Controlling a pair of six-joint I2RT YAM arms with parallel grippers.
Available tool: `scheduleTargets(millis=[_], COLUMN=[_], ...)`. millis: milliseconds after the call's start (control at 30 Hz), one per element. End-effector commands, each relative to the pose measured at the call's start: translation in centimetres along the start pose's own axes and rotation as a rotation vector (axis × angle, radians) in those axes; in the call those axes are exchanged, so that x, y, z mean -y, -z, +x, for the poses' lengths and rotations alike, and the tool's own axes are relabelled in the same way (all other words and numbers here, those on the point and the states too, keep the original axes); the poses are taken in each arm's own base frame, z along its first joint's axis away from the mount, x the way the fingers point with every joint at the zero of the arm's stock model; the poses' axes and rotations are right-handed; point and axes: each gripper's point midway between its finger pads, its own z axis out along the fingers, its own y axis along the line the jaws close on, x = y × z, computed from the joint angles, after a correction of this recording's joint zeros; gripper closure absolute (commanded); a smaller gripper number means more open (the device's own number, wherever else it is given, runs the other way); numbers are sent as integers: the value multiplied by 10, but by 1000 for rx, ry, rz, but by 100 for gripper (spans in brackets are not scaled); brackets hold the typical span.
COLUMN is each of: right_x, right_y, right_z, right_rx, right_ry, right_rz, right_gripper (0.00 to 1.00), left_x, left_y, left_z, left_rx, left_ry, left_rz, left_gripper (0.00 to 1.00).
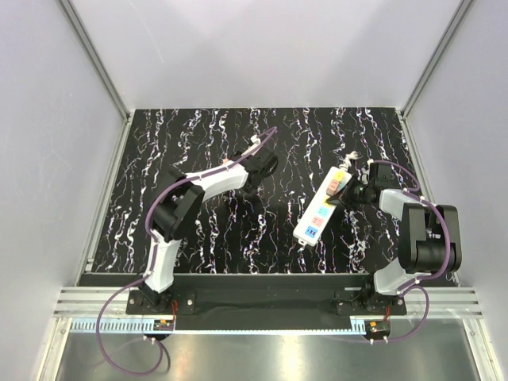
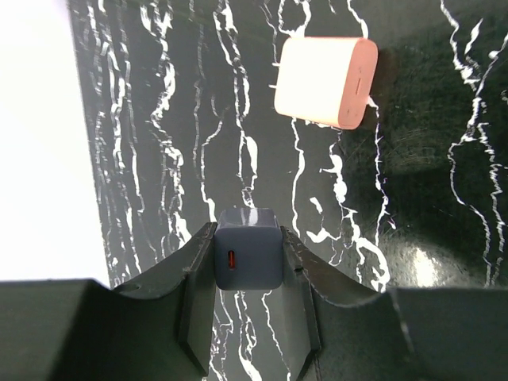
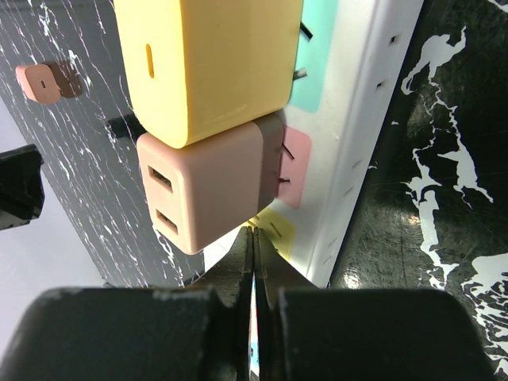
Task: Pull the plug off the socket
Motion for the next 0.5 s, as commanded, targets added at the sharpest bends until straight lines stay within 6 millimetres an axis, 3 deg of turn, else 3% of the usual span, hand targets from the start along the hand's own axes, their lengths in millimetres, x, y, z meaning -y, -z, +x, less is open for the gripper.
scheduleTargets(millis=[0, 200, 467], right_x=[24, 24, 24], right_y=[-5, -5, -5], right_z=[9, 9, 9], right_rx=[-23, -23, -23], right_ry=[10, 12, 14], right_rz=[103, 103, 102], right_gripper=[100, 100, 100], left_x=[2, 9, 22], left_y=[-7, -19, -23], left_z=[-4, 3, 6], left_rx=[-2, -31, -50], left_ry=[18, -7, 13], left_rz=[32, 36, 120], left_gripper=[100, 98, 84])
